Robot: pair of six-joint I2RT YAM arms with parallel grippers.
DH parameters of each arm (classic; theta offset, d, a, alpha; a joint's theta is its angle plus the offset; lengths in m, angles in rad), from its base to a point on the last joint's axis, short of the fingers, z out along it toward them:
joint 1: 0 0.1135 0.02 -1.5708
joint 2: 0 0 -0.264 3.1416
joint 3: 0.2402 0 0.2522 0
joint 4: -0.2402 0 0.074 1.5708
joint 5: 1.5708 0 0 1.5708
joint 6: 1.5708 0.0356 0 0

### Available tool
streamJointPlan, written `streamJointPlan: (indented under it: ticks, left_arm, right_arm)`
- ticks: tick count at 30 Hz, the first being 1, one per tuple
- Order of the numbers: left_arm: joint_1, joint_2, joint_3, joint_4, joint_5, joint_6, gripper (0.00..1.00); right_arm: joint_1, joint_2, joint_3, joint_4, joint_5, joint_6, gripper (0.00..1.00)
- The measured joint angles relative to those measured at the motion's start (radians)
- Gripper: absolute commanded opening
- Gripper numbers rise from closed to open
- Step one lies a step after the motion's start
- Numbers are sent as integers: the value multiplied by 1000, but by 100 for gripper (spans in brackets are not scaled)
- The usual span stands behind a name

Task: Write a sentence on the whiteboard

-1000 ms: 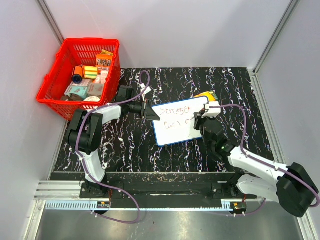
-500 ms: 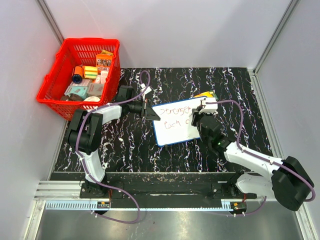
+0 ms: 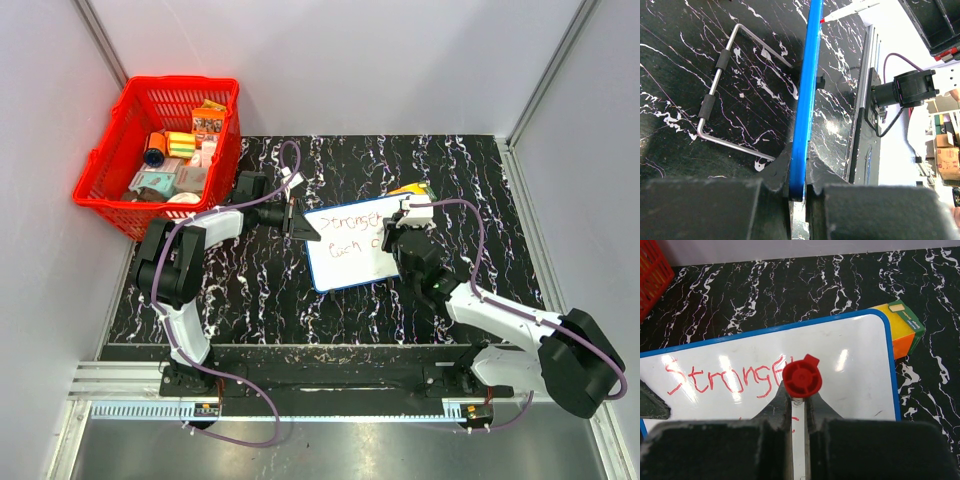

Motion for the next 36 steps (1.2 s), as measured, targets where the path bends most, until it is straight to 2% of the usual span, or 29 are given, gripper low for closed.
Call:
streamJointPlan:
  ticks: [36]
  left_arm:
    - [-1, 2, 4, -6, -2, 0, 0]
  right_arm:
    - [-1, -45, -25, -95, -42, 71, 0]
